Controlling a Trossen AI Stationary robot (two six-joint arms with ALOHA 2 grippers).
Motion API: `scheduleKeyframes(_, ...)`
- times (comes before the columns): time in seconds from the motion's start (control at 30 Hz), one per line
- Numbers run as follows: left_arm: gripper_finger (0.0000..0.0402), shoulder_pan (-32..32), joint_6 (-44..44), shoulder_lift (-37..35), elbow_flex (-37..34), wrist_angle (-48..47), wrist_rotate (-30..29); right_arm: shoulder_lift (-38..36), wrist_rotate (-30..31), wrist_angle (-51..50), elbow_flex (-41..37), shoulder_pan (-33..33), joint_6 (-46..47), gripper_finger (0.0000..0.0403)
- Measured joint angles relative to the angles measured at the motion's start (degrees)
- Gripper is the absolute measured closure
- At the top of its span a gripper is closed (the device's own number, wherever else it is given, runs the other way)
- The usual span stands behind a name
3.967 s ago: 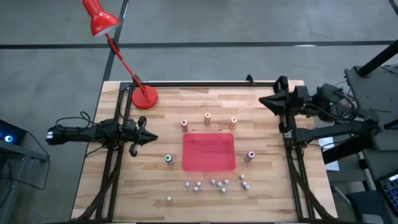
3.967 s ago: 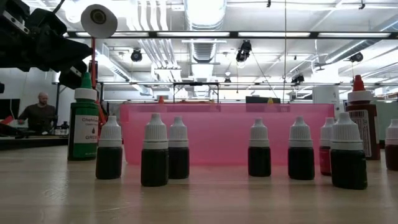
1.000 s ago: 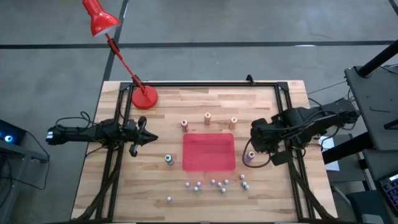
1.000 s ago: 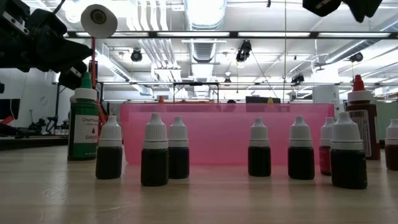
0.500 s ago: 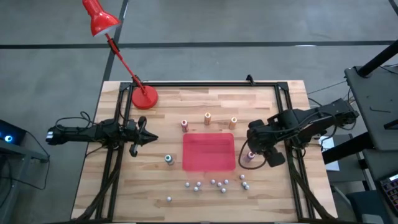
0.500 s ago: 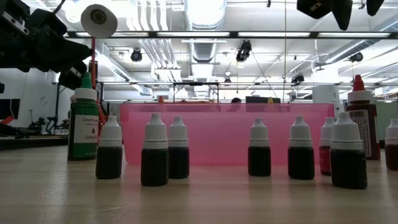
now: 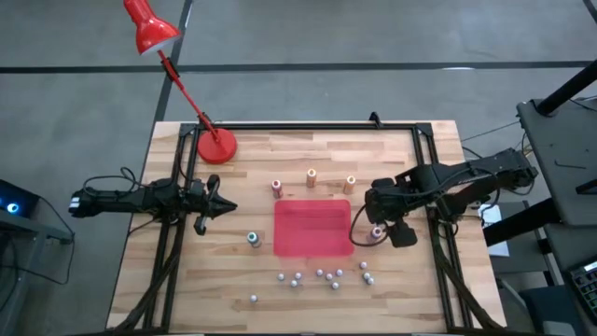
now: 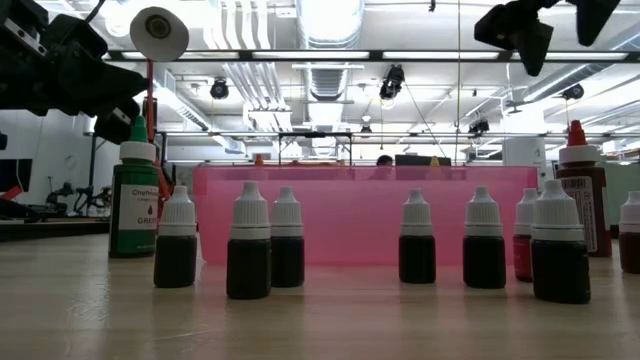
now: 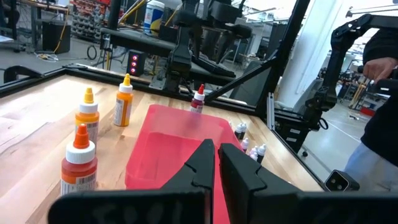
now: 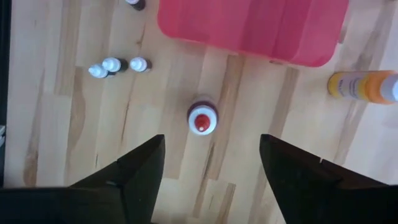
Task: Pick & Place food coloring
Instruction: Put the large red food coloring bottle into the container
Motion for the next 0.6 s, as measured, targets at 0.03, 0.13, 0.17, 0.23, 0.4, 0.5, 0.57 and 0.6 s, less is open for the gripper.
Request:
scheduleKeyframes(0.03, 0.0402, 0.0, 0.0, 0.0, 0.0, 0.0, 0.0, 0.0, 0.0, 0.0, 0.0, -0.3, 0.0, 0.0147)
scheduleKeyframes(0.13, 0.0402, 0.0, 0.0, 0.0, 0.0, 0.0, 0.0, 0.0, 0.0, 0.0, 0.0, -0.9, 0.1, 0.0149)
scheduleKeyframes(0.17, 0.0402, 0.0, 0.0, 0.0, 0.0, 0.0, 0.0, 0.0, 0.0, 0.0, 0.0, -0.9, 0.1, 0.0149)
scheduleKeyframes(0.23, 0.0402, 0.0, 0.0, 0.0, 0.0, 0.0, 0.0, -0.1, 0.0, 0.1, 0.0, -0.9, 0.1, 0.0149)
scheduleKeyframes(0.4, 0.0402, 0.0, 0.0, 0.0, 0.0, 0.0, 0.0, -0.8, 0.0, 1.8, -2.0, -1.3, 0.0, 0.0147)
scheduleKeyframes(0.5, 0.0402, 0.0, 0.0, 0.0, 0.0, 0.0, 0.0, -0.4, 0.0, 3.1, -4.5, -1.3, -0.1, 0.0147)
scheduleKeyframes(0.57, 0.0402, 0.0, 0.0, 0.0, 0.0, 0.0, 0.0, -0.4, -0.1, 3.5, -6.0, -1.3, -0.2, 0.0147)
scheduleKeyframes(0.6, 0.0402, 0.0, 0.0, 0.0, 0.0, 0.0, 0.0, -0.4, -0.1, 4.1, -6.7, -1.3, -0.4, 0.0148)
